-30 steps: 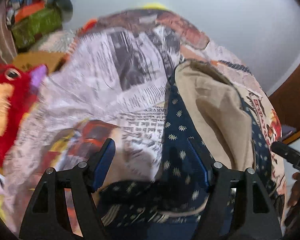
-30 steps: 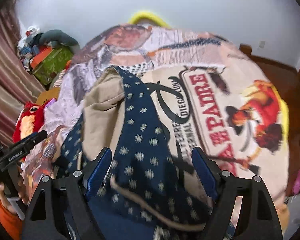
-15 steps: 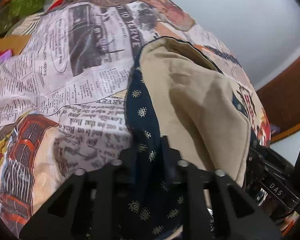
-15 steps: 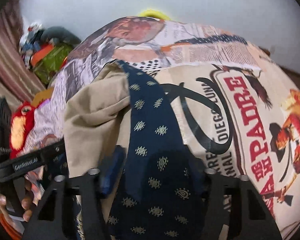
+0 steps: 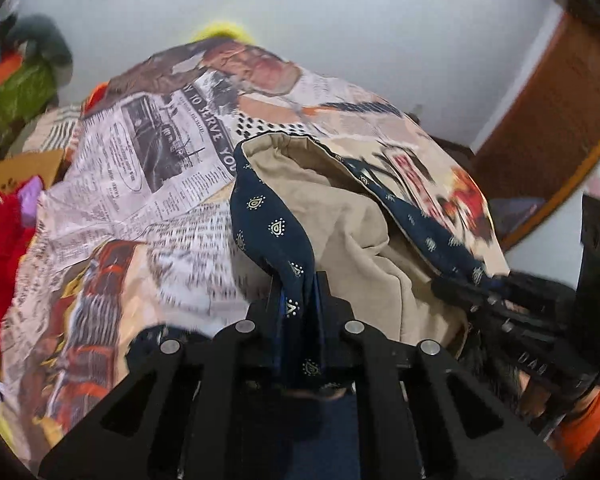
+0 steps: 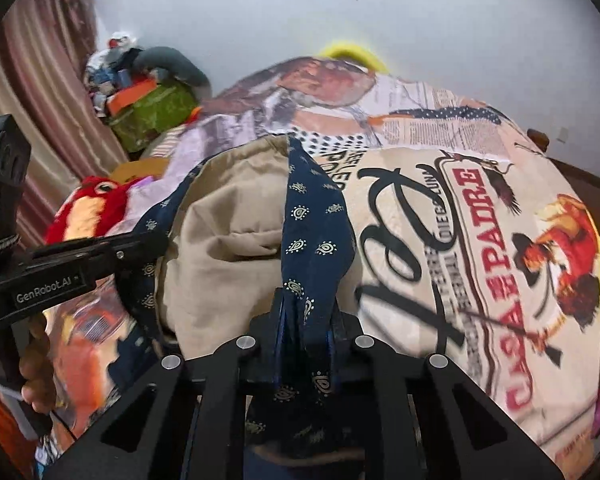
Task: Fold large clothes
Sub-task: 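Fold the hood over the folded body with both grippers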
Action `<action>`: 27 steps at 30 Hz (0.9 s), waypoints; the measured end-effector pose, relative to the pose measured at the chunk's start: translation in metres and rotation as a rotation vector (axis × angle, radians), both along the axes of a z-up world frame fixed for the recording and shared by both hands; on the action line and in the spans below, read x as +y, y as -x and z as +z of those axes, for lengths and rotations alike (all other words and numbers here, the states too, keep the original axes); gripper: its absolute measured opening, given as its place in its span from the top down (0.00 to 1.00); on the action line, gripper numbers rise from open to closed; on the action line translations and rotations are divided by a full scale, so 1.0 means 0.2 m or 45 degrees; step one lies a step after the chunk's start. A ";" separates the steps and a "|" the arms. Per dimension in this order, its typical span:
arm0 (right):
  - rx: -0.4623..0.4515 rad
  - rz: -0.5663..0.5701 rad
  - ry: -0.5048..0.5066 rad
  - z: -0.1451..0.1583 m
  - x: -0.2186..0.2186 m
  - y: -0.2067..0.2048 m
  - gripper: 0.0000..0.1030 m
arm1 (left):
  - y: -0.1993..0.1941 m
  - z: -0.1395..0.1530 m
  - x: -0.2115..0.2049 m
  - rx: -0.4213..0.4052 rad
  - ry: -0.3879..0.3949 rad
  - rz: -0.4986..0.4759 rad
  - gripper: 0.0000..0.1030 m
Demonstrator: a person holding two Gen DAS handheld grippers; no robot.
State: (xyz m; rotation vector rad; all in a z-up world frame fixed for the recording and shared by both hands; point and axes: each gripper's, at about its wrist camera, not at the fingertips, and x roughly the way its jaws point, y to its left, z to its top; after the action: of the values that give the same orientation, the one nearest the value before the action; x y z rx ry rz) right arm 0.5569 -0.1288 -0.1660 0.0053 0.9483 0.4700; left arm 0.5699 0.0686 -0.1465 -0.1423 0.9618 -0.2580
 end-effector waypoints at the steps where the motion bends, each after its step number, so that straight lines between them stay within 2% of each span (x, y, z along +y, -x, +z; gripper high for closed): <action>1: -0.006 0.008 -0.009 0.02 -0.02 0.06 0.87 | 0.06 0.01 -0.01 -0.007 -0.021 -0.019 0.89; 5: -0.003 0.040 -0.008 0.04 -0.06 0.29 0.87 | 0.30 -0.02 -0.02 0.014 -0.039 -0.068 0.89; 11: 0.073 0.064 0.009 -0.06 -0.09 0.57 0.87 | 0.54 -0.16 -0.03 0.095 -0.049 -0.084 0.89; 16: 0.105 0.063 0.057 -0.16 -0.11 0.73 0.87 | 0.66 -0.35 0.03 0.211 -0.041 -0.026 0.88; 20: 0.114 0.081 0.105 -0.17 -0.11 0.79 0.86 | 0.73 -0.42 0.07 0.237 -0.106 0.006 0.87; 22: 0.138 0.097 0.121 -0.15 -0.11 0.82 0.79 | 0.76 -0.41 0.07 0.233 -0.167 -0.007 0.87; 24: 0.151 0.092 0.137 -0.10 -0.11 0.84 0.55 | 0.79 -0.38 0.07 0.214 -0.199 -0.043 0.86; 25: 0.137 0.095 0.134 -0.07 -0.11 0.84 0.48 | 0.80 -0.35 0.08 0.204 -0.213 -0.054 0.84; 26: 0.110 0.103 0.127 -0.04 -0.11 0.85 0.39 | 0.80 -0.31 0.09 0.183 -0.225 -0.062 0.79; 27: 0.063 0.123 0.122 0.01 -0.11 0.86 0.39 | 0.79 -0.29 0.10 0.170 -0.230 -0.060 0.69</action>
State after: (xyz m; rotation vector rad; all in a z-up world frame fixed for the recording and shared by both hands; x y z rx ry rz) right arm 0.3839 -0.1504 -0.1646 -0.1171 1.0220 0.5151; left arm 0.4112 0.0886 -0.2047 0.0292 1.1169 -0.2059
